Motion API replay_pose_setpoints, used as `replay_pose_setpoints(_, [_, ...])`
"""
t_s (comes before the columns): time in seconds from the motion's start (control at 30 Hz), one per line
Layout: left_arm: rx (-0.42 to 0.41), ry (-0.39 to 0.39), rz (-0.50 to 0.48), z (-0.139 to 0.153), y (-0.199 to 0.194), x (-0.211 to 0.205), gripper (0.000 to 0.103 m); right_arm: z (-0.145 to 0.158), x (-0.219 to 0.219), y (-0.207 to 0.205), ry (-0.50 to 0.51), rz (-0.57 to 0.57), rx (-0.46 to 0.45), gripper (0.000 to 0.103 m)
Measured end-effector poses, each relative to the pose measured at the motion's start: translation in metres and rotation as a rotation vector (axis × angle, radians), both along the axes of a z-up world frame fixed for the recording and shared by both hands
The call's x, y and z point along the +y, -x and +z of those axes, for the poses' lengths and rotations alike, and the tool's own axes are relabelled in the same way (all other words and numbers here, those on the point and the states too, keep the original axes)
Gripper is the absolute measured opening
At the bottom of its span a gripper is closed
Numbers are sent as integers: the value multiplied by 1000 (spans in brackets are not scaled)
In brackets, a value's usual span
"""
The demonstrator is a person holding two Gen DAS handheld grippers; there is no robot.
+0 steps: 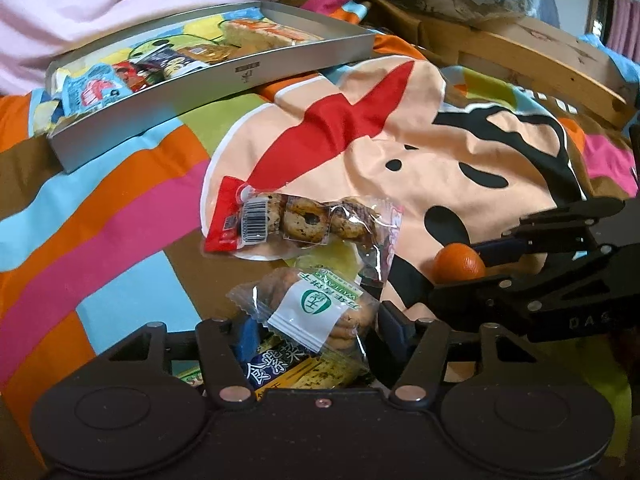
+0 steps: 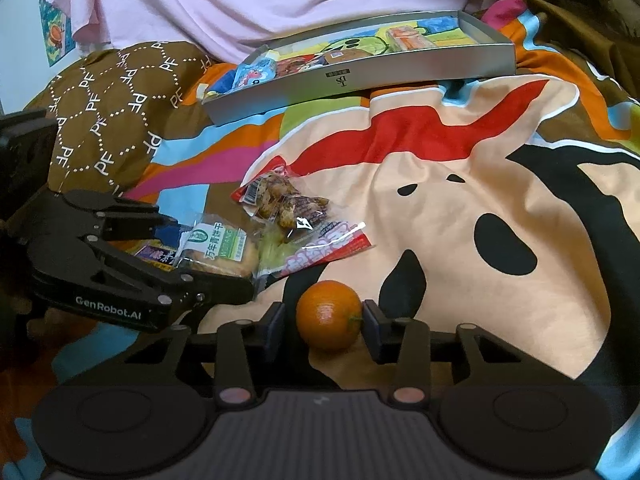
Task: Organize snacks
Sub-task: 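Close the left tool on the cookie packet while the right tool closes around the orange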
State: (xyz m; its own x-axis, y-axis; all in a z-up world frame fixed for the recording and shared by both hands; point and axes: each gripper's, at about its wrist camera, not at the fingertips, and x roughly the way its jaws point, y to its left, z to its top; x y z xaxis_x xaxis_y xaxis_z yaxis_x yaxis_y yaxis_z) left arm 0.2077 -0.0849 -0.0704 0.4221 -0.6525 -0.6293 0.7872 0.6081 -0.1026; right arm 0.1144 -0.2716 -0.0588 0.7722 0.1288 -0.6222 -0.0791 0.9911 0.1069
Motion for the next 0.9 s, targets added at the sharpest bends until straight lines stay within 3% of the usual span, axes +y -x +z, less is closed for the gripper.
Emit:
replay_pose_setpoints(0.27, [43,58,39,1,-4,5,55,-1,3,3,25,-6,-14,37])
replay_pose_setpoints(0.83, [54,146,11,3,1,10,54,-1,4,9,20,-5,-42,37])
replay_pose_setpoints(0.9, [66,155,17,3,0,10,63,-1,4,8,20,-6,-40,37])
